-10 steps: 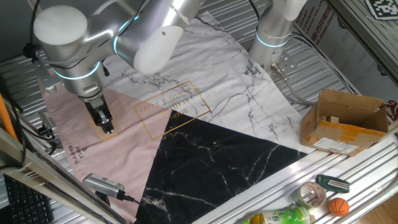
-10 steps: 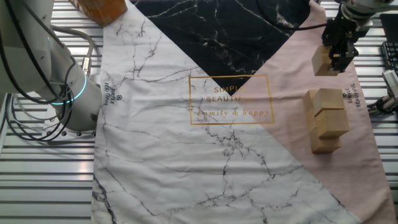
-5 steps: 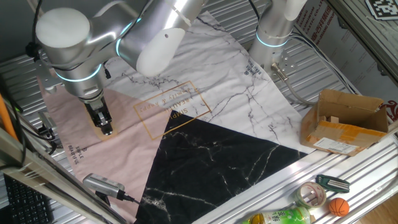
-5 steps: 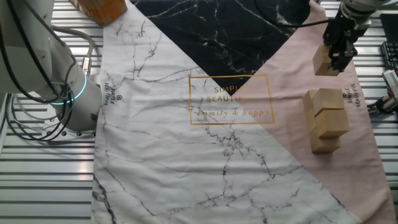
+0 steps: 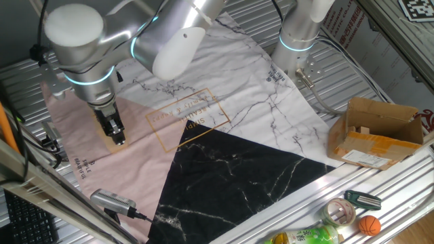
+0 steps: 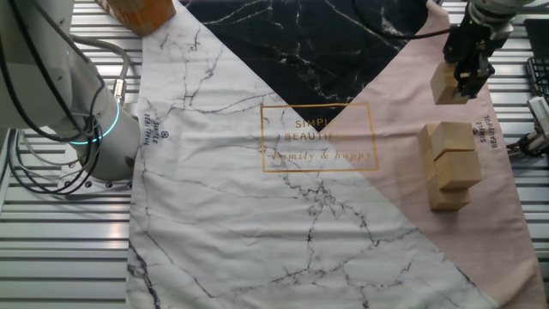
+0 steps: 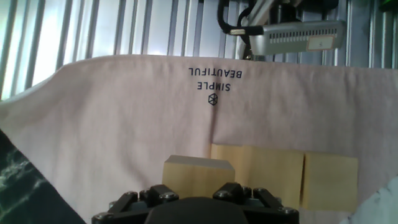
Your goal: Stack the blocks into a pyramid shape
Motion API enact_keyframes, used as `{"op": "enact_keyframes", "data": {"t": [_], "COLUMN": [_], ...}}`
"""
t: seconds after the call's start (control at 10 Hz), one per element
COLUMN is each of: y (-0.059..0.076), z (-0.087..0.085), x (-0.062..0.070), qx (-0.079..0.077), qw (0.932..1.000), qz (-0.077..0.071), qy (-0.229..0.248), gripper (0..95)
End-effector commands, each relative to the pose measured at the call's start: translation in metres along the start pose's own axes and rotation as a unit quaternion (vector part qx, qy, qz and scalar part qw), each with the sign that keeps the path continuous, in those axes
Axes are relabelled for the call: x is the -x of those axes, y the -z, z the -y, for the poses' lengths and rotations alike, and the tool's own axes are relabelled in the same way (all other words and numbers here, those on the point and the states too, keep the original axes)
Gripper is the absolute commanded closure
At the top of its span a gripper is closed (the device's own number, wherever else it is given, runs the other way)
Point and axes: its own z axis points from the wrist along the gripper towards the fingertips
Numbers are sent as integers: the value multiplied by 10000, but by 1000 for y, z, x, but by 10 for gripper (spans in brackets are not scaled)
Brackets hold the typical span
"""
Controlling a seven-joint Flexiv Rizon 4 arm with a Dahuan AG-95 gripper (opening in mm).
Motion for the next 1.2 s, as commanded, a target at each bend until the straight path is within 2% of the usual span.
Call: {"op": "enact_keyframes", "data": {"t": [0.1,0.5,0.8,1.2], "y": [1,1,3,2], "z": [1,0,1,17], "x": [-3,-1,7,16], "qx": [-69,29,128,192], "qw": [9999,9998,9996,9997], "qz": [45,96,102,90], "qy": [-95,-173,-223,-119], "gripper": [950,950,950,950]}}
